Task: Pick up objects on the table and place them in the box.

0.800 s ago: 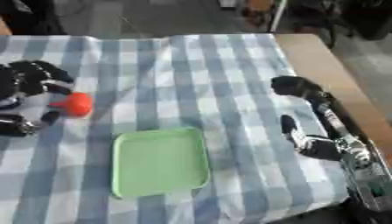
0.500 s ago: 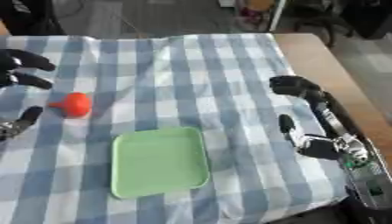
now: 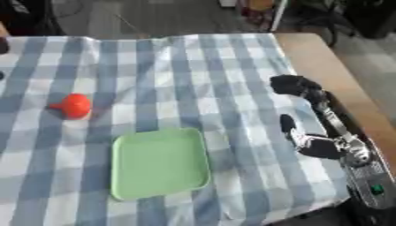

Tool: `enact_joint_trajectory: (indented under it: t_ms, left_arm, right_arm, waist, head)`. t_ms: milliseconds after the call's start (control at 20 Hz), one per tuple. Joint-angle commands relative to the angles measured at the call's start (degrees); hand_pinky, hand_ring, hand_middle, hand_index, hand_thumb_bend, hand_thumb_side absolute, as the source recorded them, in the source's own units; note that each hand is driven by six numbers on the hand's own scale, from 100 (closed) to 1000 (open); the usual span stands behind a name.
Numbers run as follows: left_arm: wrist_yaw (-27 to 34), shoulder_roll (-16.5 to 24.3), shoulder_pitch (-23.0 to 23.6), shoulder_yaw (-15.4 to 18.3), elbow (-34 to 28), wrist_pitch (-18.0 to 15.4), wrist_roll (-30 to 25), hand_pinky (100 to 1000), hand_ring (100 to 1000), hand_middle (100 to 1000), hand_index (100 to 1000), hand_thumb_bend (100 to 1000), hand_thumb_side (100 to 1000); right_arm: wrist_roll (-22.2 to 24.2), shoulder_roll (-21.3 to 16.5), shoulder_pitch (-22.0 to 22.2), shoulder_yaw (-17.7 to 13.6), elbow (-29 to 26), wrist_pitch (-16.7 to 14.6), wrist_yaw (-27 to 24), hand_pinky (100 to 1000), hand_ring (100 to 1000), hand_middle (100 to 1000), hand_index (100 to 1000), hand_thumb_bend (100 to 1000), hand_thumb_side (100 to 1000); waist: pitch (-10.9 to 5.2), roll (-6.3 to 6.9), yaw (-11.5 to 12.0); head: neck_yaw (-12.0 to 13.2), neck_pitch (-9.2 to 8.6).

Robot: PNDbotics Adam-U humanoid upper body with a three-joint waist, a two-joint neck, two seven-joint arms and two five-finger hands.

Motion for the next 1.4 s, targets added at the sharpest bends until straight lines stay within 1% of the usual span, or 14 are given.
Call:
enact_joint_trajectory:
  t_ms: [50,950,1250,1400]
  left_arm:
    - [1.0,1.5,-0.4,1.1,-1.0,0.1,-0.4,868,874,853,784,279,263]
    - [-0.6,2.4,-0.5,0.9,-1.0,-0.4,-0.9,877,873,849,796,297,265]
    - [-3.8,4.1,-0.8,0.2,-0.8,-0.9,-1.9,887,871,842,824,345,275]
    - [-7.5,4.6,-1.3,0.0,1.8,-1.4,-1.9,888,871,844,837,352,306]
  right_arm:
    - [9.3,-0.9,-0.1,-0.6,-0.5,-9.7,0.2,836,839,864,857,100,436]
    - [9.3,-0.8,-0.1,-0.6,-0.5,-9.7,0.3,836,839,863,855,100,432]
    - [9.5,-0.9,-0.1,-0.5,-0.5,-9.7,0.2,836,838,863,855,100,438]
    - [9.6,-0.9,-0.2,-0.5,-0.5,-9.7,0.1,836,839,863,855,100,437]
  waist:
    - [-0.9,0.34,0.1]
    - [-0.94,0.44,0.0]
    - [-0.99,0.56,-0.2]
    - [-0.95,0.57,-0.1]
  head:
    - [-0.7,-0.14]
    - [-0.8,-0.31]
    - [-0.7,-0.29]
    - [-0.7,-0.34]
